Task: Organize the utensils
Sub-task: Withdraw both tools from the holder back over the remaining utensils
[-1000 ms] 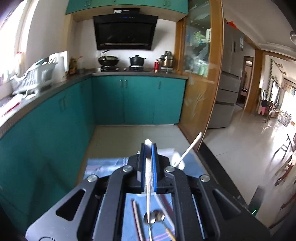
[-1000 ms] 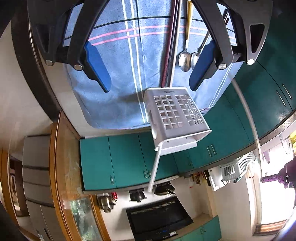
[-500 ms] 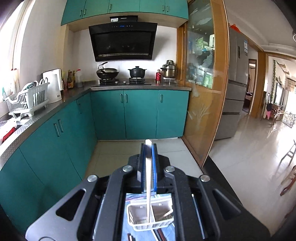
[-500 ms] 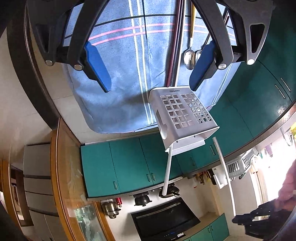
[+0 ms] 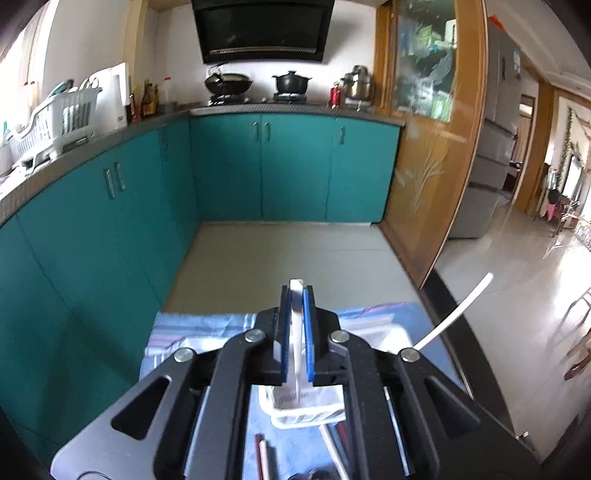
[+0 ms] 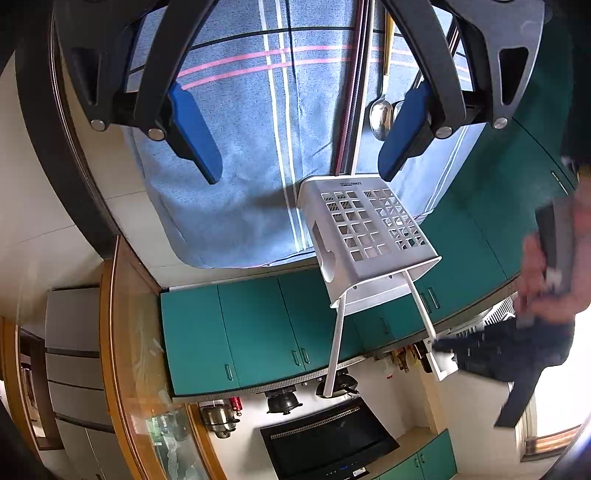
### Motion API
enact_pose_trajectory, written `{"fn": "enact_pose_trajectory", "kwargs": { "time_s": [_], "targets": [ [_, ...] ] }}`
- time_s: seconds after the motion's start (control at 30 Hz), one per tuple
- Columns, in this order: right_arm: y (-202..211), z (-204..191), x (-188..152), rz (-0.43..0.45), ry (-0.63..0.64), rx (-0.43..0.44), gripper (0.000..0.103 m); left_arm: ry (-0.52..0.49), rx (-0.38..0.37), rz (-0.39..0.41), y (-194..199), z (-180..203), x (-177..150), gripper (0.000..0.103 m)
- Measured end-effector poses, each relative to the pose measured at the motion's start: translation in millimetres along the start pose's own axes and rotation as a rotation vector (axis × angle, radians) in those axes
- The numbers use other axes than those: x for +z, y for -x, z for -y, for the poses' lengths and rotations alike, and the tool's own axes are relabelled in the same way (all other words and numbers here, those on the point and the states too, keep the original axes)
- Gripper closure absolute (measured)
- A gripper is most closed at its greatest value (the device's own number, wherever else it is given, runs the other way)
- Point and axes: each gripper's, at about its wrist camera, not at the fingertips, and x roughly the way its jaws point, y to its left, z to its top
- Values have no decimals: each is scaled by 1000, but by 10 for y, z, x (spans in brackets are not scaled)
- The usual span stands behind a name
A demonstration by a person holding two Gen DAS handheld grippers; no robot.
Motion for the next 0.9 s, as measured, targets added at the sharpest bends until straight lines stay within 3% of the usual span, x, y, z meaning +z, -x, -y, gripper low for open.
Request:
{"fn": "enact_pose_trajectory", "kwargs": {
  "time_s": [0.07, 0.1, 0.13, 0.23, 0.4, 0.6, 0.9],
  "targets": [
    [-9, -18, -2, 0, 3, -2, 19, 1, -3, 18, 107, -47, -113, 68],
    [-14, -31, -4, 0, 8, -3, 19, -9, -2, 39, 208, -64, -179, 48],
    [-18, -38, -7, -1, 12, -3, 19, -20, 10, 61, 322, -74, -253, 40],
    [-6, -56, -11, 4, 20, -9, 19, -38, 35, 95, 610, -96, -488, 31],
    [76, -123, -35, 21, 50, -11, 19, 0, 63, 127, 1035, -265, -1154, 24],
    [126, -232, -90, 11, 102, -20, 19, 27, 104, 76, 1013, -395, -1817, 24],
    [132, -369, -208, -18, 150, -45, 19, 45, 72, 40, 959, -470, -1901, 24]
  ]
}}
